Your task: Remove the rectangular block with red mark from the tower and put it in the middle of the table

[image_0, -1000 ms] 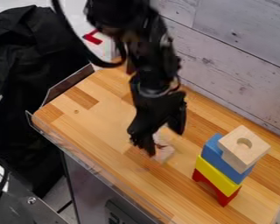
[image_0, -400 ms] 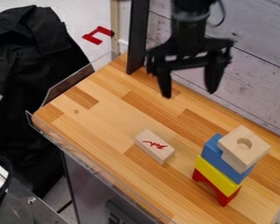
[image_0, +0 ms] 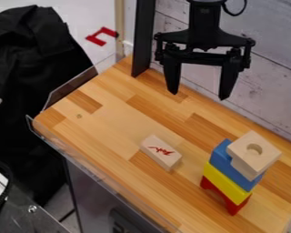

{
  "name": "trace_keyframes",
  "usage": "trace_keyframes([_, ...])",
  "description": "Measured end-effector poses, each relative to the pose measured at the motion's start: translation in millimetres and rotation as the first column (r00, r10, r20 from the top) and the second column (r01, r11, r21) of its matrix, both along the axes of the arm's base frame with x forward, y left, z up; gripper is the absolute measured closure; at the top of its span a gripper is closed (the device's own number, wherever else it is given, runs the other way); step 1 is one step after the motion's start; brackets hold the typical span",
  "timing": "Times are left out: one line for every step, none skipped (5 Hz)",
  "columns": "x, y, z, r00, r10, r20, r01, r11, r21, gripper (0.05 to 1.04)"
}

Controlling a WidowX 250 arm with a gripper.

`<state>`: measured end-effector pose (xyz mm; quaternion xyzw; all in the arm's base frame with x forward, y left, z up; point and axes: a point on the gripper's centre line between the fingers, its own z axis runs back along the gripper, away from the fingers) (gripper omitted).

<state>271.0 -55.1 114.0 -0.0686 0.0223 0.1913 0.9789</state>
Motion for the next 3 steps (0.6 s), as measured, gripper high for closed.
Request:
trace_keyframes([-5.0,1.9,-0.1,0.998,-0.051,-0.025,0.051,0.999,0.01,0.083])
trace_keyframes([-5.2,5.1,1.2,0.996,-0.087,-0.03,0.088,0.996,0.031,0.083])
trace_keyframes([-6.1,3.8,-3.3,0.987,-0.155,-0.05,0.158,0.986,0.049,0.083])
